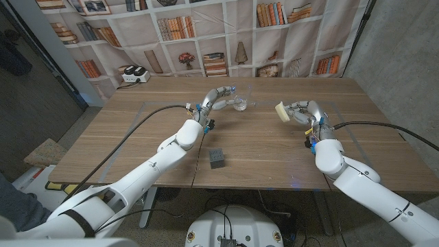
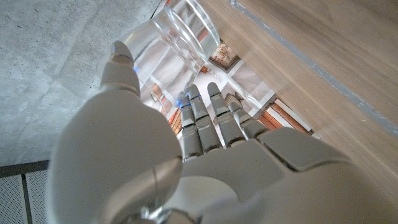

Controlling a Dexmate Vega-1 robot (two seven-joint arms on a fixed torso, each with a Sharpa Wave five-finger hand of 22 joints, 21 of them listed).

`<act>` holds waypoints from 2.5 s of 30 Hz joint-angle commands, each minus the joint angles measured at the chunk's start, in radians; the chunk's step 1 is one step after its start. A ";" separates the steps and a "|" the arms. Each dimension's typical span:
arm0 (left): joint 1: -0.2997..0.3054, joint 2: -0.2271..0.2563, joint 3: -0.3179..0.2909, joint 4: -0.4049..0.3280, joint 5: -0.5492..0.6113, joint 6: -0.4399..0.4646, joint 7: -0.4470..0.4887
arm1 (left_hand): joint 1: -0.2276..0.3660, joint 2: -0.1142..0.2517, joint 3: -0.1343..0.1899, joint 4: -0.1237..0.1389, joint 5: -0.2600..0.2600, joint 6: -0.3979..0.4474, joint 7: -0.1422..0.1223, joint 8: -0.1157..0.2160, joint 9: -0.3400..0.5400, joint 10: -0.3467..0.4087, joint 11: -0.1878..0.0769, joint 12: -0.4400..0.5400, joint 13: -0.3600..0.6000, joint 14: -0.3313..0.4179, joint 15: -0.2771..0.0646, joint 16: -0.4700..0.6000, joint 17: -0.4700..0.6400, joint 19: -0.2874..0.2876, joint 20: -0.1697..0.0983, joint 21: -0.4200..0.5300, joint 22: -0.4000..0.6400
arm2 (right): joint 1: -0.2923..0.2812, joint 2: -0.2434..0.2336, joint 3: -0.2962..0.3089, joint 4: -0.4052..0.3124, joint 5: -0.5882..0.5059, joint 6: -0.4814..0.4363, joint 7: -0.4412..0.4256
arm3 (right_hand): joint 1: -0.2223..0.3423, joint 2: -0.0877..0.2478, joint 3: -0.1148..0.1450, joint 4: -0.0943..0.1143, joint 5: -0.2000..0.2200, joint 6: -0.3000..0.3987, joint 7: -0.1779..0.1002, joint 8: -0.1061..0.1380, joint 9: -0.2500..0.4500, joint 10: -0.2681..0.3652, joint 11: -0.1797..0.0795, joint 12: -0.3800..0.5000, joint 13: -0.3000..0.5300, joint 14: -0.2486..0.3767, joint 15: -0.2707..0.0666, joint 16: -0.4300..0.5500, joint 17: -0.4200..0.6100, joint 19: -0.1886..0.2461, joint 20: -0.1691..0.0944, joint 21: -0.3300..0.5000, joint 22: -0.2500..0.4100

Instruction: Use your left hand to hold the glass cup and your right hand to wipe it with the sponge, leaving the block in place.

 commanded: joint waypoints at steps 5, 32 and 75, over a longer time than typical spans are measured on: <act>0.048 0.007 -0.029 -0.053 -0.087 -0.026 -0.070 | 0.078 0.083 0.033 0.032 -0.009 0.242 -0.099 0.066 0.003 0.157 -0.123 -0.003 0.004 0.036 -0.141 0.002 0.003 0.021 -0.027 0.006 0.001 | 0.068 0.064 -0.022 0.047 0.028 0.090 0.029 | 0.001 0.010 -0.004 0.000 0.002 0.035 -0.026 0.009 0.002 0.010 -0.002 0.003 0.002 0.016 -0.084 0.000 0.005 0.013 -0.030 0.001 0.001; 0.045 0.013 -0.022 -0.083 -0.080 -0.023 -0.112 | 0.084 0.088 0.042 0.041 -0.030 0.289 -0.100 0.068 0.003 0.211 -0.121 -0.011 0.009 0.183 -0.152 0.005 0.006 0.060 -0.029 0.008 0.004 | 0.203 0.113 -0.099 0.099 0.023 0.102 0.089 | 0.001 0.011 -0.005 0.001 0.000 0.035 -0.026 0.008 0.002 0.016 -0.003 0.004 0.005 0.027 -0.083 0.002 0.005 0.017 -0.029 0.001 0.001; 0.025 -0.036 -0.037 -0.001 -0.120 -0.106 -0.132 | 0.093 0.087 0.049 0.044 -0.037 0.311 -0.100 0.069 0.004 0.238 -0.121 -0.024 0.013 0.193 -0.153 -0.016 0.006 0.085 -0.039 0.005 0.002 | 0.281 0.156 -0.164 0.163 0.095 0.116 0.158 | 0.004 0.017 -0.009 -0.003 -0.005 0.028 -0.009 0.006 0.006 0.037 -0.002 0.015 0.021 0.134 -0.084 0.036 0.011 0.053 -0.006 0.011 0.000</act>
